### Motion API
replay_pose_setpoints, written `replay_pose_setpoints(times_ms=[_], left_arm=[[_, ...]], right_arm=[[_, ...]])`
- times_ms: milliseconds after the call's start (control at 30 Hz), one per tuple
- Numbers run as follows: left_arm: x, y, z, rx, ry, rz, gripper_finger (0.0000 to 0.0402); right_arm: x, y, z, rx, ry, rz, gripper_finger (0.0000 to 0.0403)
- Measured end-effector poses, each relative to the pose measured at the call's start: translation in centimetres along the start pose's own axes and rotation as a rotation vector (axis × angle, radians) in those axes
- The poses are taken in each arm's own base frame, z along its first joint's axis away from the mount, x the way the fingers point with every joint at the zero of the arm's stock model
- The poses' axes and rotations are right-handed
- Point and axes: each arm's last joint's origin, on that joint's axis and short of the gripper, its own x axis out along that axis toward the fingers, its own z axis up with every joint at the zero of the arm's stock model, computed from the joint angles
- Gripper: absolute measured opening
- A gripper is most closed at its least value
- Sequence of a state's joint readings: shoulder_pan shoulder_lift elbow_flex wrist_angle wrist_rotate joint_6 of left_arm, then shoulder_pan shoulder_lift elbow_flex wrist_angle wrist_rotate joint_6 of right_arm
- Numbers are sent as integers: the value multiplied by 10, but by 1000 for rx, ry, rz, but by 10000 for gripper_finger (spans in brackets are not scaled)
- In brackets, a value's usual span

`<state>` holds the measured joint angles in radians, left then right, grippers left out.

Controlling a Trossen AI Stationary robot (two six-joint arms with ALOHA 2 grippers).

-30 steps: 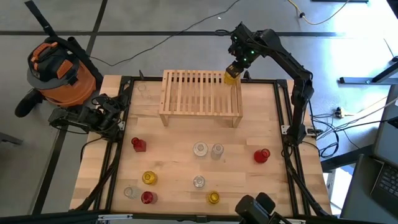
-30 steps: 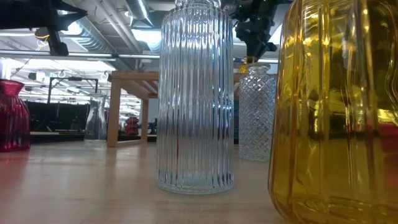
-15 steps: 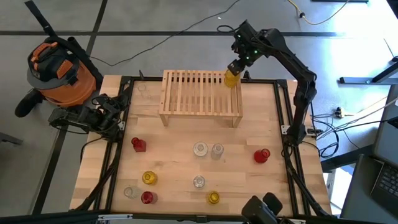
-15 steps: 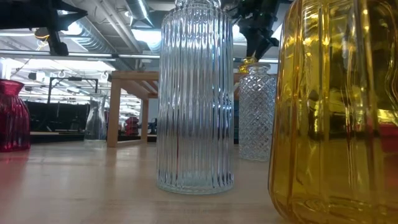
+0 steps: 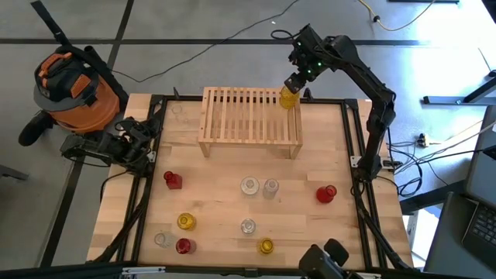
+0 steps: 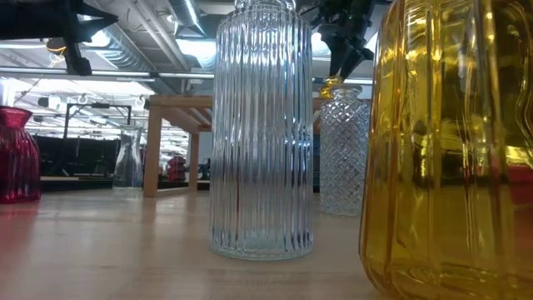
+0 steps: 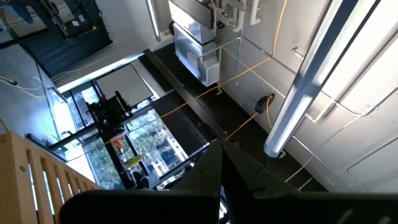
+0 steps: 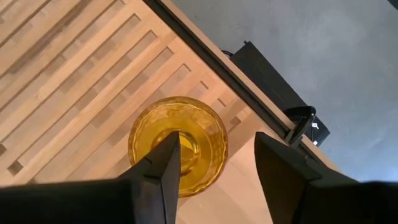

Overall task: Sort vases onto shelf
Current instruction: Put the yellow vase on the shelf

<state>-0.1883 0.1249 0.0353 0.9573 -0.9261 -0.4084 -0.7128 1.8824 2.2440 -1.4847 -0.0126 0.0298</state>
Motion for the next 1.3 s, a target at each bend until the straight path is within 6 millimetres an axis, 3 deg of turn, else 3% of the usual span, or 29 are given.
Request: replay_pose_setpoints(times_ms=[533,1100,1300], left_arm=[[0,0,0,0,1,-1,0],[0,0,0,0,1,-3,0],[0,0,0,-1,2,-4,0]], right_arm=[[26,10,6,-66,68,-35,163],[27,9,7,-2,57,-66,163],[14,9,4,11,29,-72,163]])
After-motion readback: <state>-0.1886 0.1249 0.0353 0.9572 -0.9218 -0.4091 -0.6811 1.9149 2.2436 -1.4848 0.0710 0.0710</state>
